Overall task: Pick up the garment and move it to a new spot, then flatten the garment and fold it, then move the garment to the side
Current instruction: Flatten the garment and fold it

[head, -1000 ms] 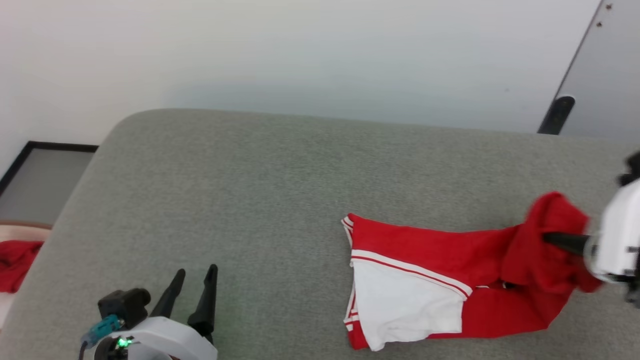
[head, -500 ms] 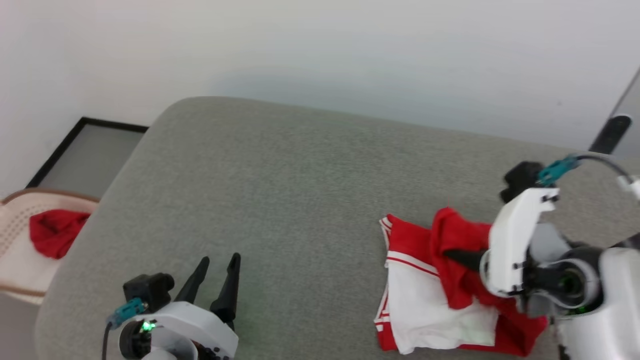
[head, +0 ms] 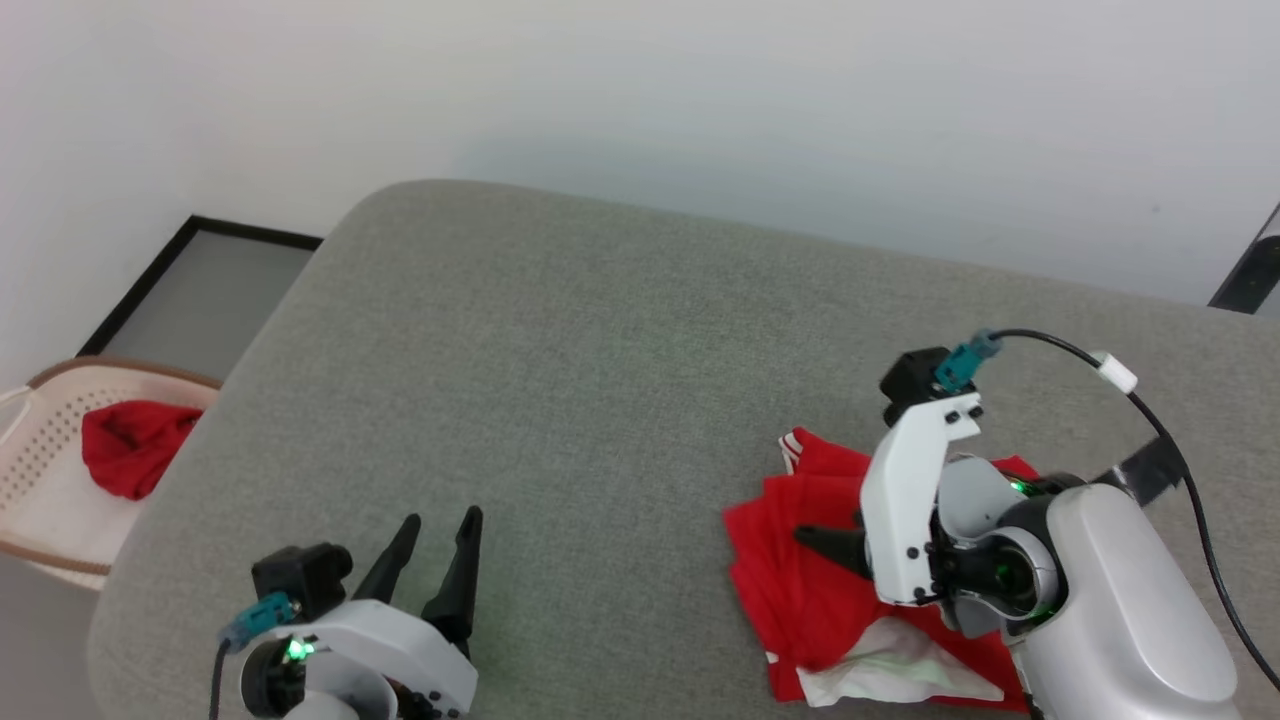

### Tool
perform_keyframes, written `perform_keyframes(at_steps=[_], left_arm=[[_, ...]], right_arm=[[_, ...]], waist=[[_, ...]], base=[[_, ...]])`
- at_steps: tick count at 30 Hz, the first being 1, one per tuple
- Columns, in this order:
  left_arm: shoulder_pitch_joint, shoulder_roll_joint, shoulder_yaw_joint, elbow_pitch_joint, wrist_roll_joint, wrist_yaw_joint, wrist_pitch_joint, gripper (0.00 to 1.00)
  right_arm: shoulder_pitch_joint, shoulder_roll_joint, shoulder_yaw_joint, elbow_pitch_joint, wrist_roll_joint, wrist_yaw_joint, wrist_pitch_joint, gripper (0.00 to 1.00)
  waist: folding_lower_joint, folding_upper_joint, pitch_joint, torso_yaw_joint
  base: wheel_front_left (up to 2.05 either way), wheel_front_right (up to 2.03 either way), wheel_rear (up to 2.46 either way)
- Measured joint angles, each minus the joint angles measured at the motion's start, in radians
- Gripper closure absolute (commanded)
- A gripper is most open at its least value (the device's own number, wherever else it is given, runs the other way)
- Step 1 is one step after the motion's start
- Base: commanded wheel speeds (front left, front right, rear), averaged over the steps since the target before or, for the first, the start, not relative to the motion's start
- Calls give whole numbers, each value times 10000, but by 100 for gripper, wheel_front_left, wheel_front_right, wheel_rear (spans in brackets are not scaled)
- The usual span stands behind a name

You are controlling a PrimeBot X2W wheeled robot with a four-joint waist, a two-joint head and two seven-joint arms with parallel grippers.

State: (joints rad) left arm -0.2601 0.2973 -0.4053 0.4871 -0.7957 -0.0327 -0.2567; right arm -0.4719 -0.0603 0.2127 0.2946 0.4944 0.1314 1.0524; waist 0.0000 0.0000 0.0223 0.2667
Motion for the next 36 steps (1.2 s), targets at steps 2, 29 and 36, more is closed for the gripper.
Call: perform_keyframes(at_steps=[2,29,36], left_arm=[[34,15,0,63,71,-23,-4,0],[1337,594,915,-1174,1126,548,-63,0],[1708,525,1453,-1563,1732,585,-63,0]], right_arm=[[-147,-81,278,-52,163,0,-4,0],[816,-4615,2410,-3009,826,2,-8355,0],[1941,-4734,1689,-1837,90,0,-11028,0]], waist=[[0,0,-77,-52],[0,0,-622,-2273],[0,1,-652,-2786]], base=[[0,0,0],[0,0,0],[0,0,0]])
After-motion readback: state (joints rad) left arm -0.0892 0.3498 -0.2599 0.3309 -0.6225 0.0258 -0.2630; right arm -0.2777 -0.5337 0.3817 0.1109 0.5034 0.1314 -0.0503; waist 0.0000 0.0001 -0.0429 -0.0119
